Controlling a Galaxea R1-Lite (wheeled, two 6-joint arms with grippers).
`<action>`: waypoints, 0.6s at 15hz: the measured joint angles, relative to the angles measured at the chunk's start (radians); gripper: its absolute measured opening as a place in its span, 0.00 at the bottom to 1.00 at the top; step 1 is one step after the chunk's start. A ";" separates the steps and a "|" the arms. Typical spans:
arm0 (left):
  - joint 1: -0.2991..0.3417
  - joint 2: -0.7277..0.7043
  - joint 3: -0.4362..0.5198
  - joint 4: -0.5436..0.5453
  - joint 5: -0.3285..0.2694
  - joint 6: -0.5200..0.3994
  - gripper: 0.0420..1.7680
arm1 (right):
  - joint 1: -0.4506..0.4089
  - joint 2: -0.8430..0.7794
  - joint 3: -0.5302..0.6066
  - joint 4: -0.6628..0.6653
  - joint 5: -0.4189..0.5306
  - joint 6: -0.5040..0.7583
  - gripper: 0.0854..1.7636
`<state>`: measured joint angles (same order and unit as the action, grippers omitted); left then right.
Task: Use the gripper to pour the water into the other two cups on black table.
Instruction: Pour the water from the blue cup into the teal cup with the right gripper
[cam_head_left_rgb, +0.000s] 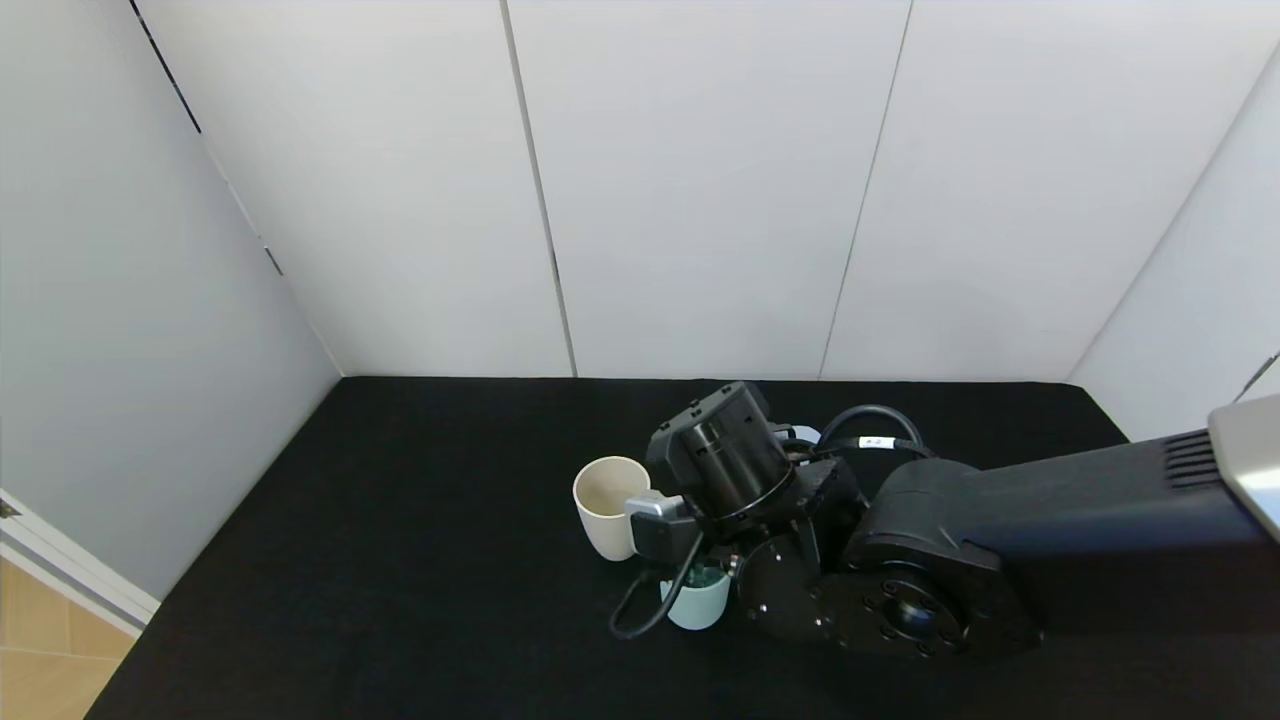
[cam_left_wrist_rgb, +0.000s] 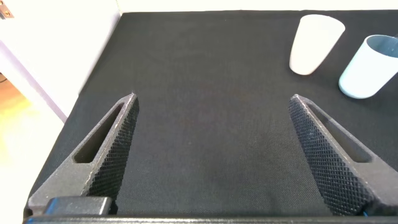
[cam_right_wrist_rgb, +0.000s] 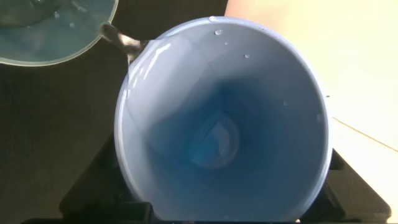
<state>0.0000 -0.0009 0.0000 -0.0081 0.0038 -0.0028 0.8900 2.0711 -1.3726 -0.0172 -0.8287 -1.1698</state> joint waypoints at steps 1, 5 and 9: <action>0.000 0.000 0.000 0.000 0.000 0.000 0.97 | 0.002 0.000 0.000 0.000 -0.004 -0.004 0.73; 0.000 0.000 0.000 0.000 0.000 0.000 0.97 | 0.010 0.000 0.000 -0.001 -0.019 -0.015 0.73; 0.000 0.000 0.000 0.000 0.000 0.000 0.97 | 0.015 0.000 -0.001 -0.001 -0.021 -0.017 0.73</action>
<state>0.0000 -0.0009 0.0000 -0.0081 0.0043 -0.0028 0.9053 2.0711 -1.3738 -0.0187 -0.8500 -1.1868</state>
